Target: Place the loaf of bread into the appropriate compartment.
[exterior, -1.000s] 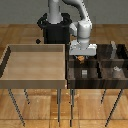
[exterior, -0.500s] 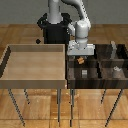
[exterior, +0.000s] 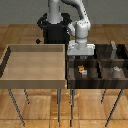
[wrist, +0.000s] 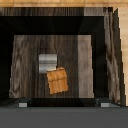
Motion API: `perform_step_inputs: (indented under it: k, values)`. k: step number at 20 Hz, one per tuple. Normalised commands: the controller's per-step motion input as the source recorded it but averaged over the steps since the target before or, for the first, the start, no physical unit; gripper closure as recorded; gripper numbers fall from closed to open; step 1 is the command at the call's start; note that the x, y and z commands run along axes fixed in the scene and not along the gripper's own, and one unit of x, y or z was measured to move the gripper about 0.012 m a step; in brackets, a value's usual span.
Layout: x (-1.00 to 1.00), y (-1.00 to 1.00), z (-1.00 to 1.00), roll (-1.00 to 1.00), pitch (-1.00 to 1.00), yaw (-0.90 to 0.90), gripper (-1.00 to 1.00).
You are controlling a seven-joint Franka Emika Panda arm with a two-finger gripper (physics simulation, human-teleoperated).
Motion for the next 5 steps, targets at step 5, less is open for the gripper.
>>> perform_step_inputs:
  k: [5]
  values:
    - [0.0, -0.2, 0.0, 0.0, 0.0, 0.0, -1.0]
